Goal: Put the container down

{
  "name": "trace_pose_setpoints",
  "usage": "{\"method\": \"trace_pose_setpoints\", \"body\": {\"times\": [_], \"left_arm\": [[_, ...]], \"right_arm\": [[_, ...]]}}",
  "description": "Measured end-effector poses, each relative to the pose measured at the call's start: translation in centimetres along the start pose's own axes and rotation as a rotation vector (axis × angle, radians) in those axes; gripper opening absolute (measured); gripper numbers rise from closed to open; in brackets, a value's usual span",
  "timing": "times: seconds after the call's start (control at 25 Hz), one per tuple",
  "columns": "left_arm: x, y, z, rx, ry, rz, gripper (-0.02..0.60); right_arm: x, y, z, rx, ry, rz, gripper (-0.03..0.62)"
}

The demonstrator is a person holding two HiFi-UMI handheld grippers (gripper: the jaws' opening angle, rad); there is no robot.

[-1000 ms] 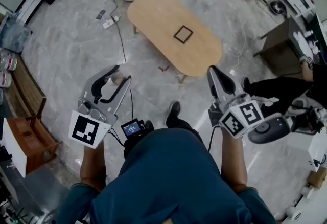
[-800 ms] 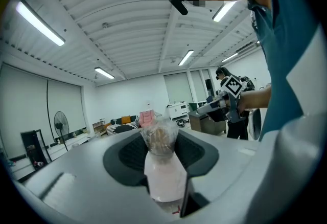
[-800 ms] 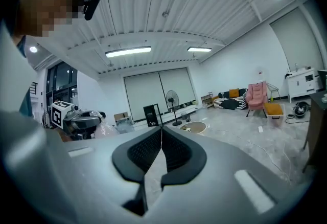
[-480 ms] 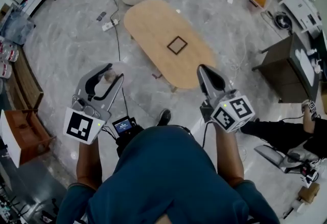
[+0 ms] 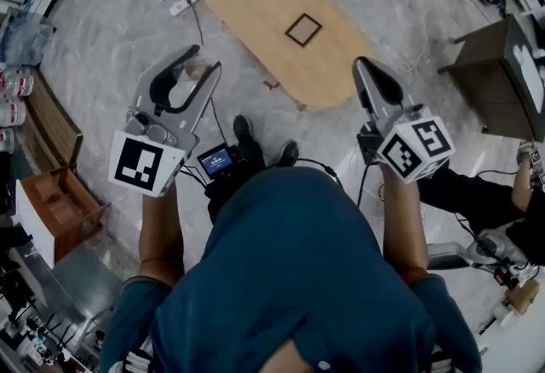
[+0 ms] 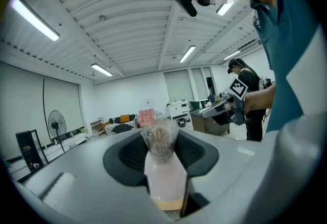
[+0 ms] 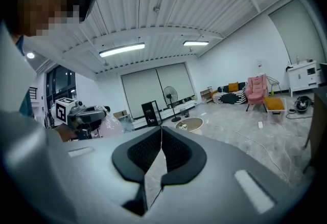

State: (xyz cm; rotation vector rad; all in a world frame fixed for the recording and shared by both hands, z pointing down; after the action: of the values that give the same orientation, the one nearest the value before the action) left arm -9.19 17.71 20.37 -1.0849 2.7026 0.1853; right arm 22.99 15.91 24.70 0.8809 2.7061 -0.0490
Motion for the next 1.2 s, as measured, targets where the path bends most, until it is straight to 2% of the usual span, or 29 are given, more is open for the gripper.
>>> {"method": "trace_pose_setpoints", "body": {"times": [0.28, 0.48, 0.72, 0.92, 1.04, 1.2], "left_arm": [[4.0, -2.6, -2.0, -0.01, 0.02, -0.075, 0.144], [9.4, -3.8, -3.4, -0.017, 0.032, -0.136, 0.144], [15.9, -5.4, -5.3, -0.027, 0.048, -0.196, 0.143], [20.5, -7.7, -7.2, -0.102, 0.071, -0.237, 0.143], [22.3, -8.8, -8.4, -0.084, 0.089, -0.271, 0.143], [23.3, -10.3, -9.5, -0.108, 0.103, -0.306, 0.143]], "right_arm": [[-0.3, -2.0, -0.1, -0.027, 0.008, -0.094, 0.011], [1.1, -5.5, -0.3, -0.037, 0.014, -0.169, 0.011], [2.6, -11.2, -0.1, -0.053, 0.027, -0.22, 0.011], [3.2, -15.2, -0.1, -0.063, 0.044, -0.273, 0.011], [3.1, -16.7, -0.1, -0.059, 0.052, -0.304, 0.011], [3.1, -17.3, -0.1, -0.053, 0.055, -0.338, 0.011]]}}
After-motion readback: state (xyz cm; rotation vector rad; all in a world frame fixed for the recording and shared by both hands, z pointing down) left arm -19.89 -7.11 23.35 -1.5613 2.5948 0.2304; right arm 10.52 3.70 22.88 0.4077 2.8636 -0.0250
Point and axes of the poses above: the fingertips, and each gripper's own axes: y backward along the fingers, x to its left, z out of its top, the point moved 8 cm from there along y, backward along the fingers, and after that the axes turned 15 degrees about -x, right-handed, at the moved point
